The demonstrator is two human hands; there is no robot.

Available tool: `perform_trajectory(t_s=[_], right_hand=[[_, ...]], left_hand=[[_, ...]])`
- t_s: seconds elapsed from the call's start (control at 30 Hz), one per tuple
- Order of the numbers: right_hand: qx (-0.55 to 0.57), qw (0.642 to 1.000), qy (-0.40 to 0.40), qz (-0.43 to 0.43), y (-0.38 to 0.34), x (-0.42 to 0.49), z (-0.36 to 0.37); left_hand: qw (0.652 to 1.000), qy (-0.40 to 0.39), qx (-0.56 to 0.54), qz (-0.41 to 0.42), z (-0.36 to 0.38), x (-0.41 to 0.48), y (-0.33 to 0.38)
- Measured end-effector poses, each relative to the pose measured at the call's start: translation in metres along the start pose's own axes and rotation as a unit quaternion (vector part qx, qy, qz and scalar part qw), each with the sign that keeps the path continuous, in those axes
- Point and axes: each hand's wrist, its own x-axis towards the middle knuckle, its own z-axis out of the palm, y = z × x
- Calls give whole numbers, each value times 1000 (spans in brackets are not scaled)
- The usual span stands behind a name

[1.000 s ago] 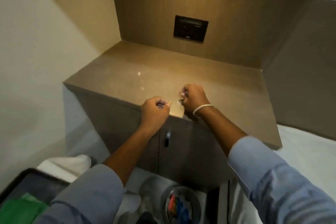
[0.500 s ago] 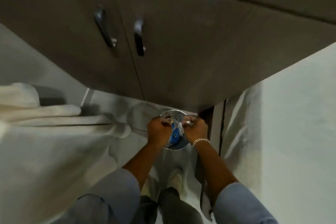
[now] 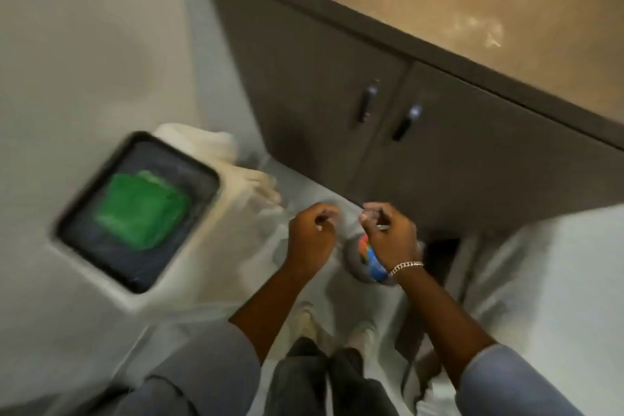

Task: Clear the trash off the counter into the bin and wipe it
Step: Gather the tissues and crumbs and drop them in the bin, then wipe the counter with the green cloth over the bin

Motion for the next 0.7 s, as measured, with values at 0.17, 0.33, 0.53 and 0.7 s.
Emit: perform_trajectory(t_s=[0.17, 0.33, 0.53, 0.7], right_hand=[[0, 960, -142, -239, -150, -21, 86], [-90, 915, -254, -299, -221, -28, 185], [-249, 905, -288, -192, -222, -21, 249], [-15, 956, -255, -144, -211, -22, 225]], left_hand=[[965, 263, -2, 9, -160, -21, 18], [896, 410, 8, -168, -253, -15, -24], [865, 344, -200, -307, -260, 13, -60], [863, 341, -292, -230, -262, 9, -54]])
